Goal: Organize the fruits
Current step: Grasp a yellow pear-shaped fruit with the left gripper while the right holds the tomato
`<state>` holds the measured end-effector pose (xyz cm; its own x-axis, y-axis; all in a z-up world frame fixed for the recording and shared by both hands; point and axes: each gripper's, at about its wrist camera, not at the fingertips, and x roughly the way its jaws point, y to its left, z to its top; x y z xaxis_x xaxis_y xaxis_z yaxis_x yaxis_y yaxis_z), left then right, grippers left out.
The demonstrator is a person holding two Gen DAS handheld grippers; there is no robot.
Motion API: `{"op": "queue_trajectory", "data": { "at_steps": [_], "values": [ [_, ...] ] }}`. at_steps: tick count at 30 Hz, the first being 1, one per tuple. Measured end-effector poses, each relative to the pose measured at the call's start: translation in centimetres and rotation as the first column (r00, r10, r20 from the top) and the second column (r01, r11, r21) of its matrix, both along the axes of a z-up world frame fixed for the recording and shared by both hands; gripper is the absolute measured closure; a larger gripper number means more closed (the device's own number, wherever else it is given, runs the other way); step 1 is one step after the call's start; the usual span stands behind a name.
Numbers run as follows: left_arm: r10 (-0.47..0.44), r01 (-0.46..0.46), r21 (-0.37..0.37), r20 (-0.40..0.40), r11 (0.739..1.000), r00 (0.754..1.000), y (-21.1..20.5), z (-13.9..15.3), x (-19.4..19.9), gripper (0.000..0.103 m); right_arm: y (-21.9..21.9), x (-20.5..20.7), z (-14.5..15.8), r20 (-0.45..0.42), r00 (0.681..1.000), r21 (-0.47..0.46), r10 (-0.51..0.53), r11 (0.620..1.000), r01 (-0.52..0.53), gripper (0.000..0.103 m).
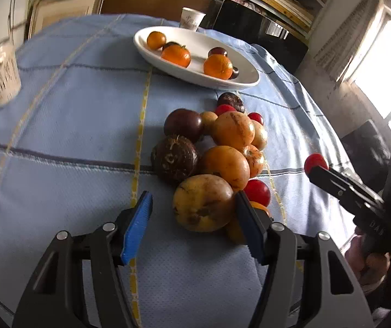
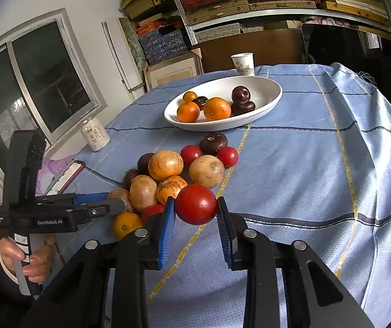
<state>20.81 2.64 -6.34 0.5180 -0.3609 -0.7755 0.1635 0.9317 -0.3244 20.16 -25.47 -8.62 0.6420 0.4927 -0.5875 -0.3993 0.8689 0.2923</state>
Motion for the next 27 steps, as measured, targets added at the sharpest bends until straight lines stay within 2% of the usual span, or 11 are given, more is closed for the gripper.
{"op": "queue_trajectory", "data": {
  "at_steps": [5, 9, 19, 22, 27],
  "values": [
    [-0.008, 0.007, -0.012, -0.014, 1.0, 1.0, -0.6, -0.2, 0.3, 0.054, 0.0, 0.0, 0.0, -0.001, 1.0, 0.003, 0.0, 1.0, 0.0, 0.072],
    [-0.005, 0.005, -0.006, -0.042, 1.0, 0.999, -1.1, -0.4, 0.4, 0.057, 0.1, 0.0, -0.1, -0.002, 1.0, 0.006, 0.0, 1.0, 0.0, 0.072],
    [0.006, -0.006, 0.045, -0.011, 0.999, 1.0, -1.5, 0.0, -0.9, 0.059, 0.2, -0.4, 0.3, 0.022, 1.0, -0.015, -0.006, 1.0, 0.006, 0.072],
    [0.01, -0.01, 0.034, 0.0, 0.999, 1.0, -1.0, 0.3, -1.3, 0.059, 0.3, -0.7, 0.6, 0.034, 0.999, -0.029, -0.009, 1.0, 0.01, 0.072],
    [0.02, -0.022, 0.045, 0.048, 0.999, 0.999, -0.1, 1.9, -2.2, 0.059, 0.4, -1.1, 1.5, 0.046, 0.999, -0.042, -0.004, 0.999, 0.006, 0.072]
  ]
}}
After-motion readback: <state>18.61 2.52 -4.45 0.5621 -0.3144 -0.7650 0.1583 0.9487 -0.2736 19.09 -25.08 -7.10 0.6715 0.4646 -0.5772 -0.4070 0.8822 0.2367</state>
